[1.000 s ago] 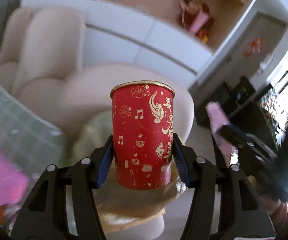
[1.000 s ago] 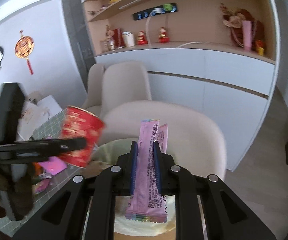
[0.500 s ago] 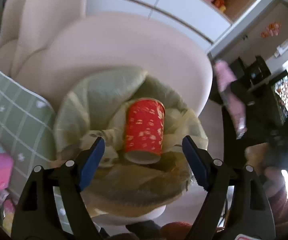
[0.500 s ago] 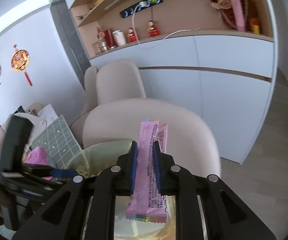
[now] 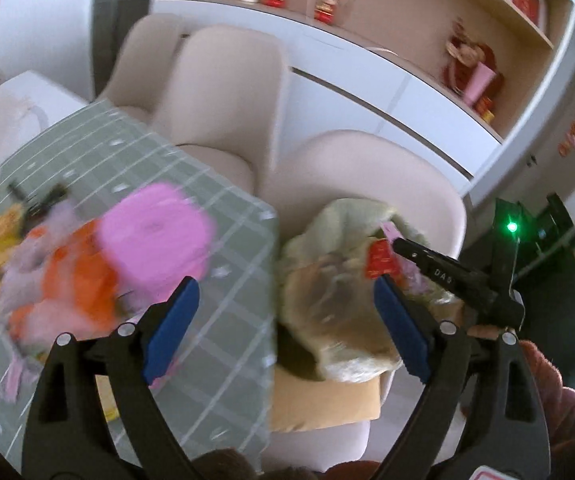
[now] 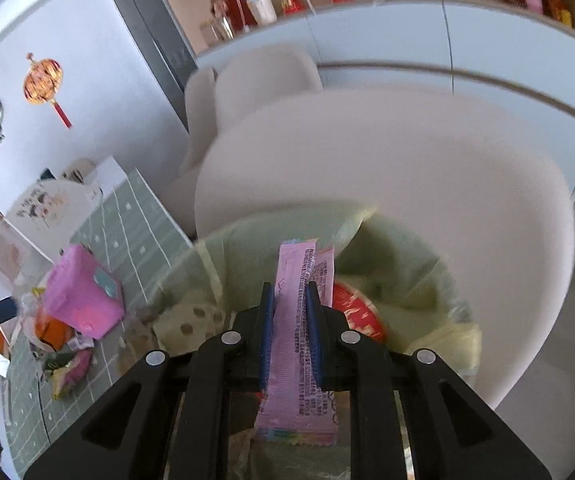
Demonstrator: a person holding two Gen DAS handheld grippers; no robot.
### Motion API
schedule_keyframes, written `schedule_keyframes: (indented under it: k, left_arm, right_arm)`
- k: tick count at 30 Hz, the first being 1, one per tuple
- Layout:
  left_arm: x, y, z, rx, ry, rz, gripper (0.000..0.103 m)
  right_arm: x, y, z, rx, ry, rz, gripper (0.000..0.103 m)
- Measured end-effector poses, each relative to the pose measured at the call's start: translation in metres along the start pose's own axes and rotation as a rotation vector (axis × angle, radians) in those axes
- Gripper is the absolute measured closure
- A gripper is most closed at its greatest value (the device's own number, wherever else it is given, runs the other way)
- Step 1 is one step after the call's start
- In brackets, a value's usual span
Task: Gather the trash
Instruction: 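Open the right gripper over the bin to drop the pink strip, then reach the left gripper to the yellow chip bag and grasp it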
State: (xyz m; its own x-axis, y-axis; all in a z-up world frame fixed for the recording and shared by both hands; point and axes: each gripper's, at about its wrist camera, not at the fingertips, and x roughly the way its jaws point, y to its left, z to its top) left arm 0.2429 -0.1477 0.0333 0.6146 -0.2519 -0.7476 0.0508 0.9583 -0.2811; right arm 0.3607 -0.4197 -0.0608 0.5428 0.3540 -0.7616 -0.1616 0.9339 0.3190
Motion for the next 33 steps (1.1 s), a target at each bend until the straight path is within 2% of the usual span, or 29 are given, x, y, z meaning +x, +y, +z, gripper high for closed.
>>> schedule_keyframes:
  k: [3, 6, 9, 10, 13, 17, 20, 22, 25, 31, 33]
  left_arm:
    - [-0.016, 0.035, -0.017, -0.066, 0.003, 0.012, 0.018]
    - [-0.031, 0.069, -0.032, -0.136, -0.008, 0.019, 0.018]
    - [-0.047, 0.101, -0.043, -0.176, -0.029, 0.039, 0.018]
    - [-0.05, 0.107, -0.045, -0.188, -0.035, 0.042, 0.018]
    - [-0.061, 0.131, -0.051, -0.218, -0.068, 0.047, 0.018]
    - [-0.079, 0.167, -0.059, -0.221, -0.121, 0.051, 0.018]
    - [-0.086, 0.194, -0.065, -0.22, -0.108, 0.054, 0.018]
    - [-0.09, 0.212, -0.07, -0.216, -0.096, 0.075, 0.018]
    - [-0.107, 0.241, -0.076, -0.203, -0.115, 0.123, 0.018]
    - [-0.144, 0.306, -0.085, -0.212, -0.16, 0.222, 0.019]
    - [-0.146, 0.322, -0.086, -0.214, -0.15, 0.227, 0.025]
  right_arm:
    - [0.006, -0.002, -0.005, 0.045, 0.036, -0.019, 0.087]
    - [0.01, 0.003, -0.009, 0.036, 0.074, -0.066, 0.087]
    - [0.001, 0.008, -0.009, 0.025, 0.035, -0.086, 0.083]
    - [-0.007, 0.011, -0.009, 0.029, 0.007, -0.087, 0.074]
    - [-0.028, 0.02, -0.008, 0.045, -0.052, -0.09, 0.056]
    - [-0.059, 0.046, -0.017, 0.013, -0.127, -0.125, 0.056]
    - [-0.075, 0.07, -0.026, -0.048, -0.155, -0.126, 0.056]
    - [-0.083, 0.097, -0.036, -0.094, -0.175, -0.102, 0.056]
    - [-0.085, 0.13, -0.05, -0.144, -0.154, -0.039, 0.056]
    - [-0.066, 0.205, -0.072, -0.218, -0.114, 0.094, 0.055]
    - [-0.057, 0.227, -0.078, -0.238, -0.084, 0.133, 0.055]
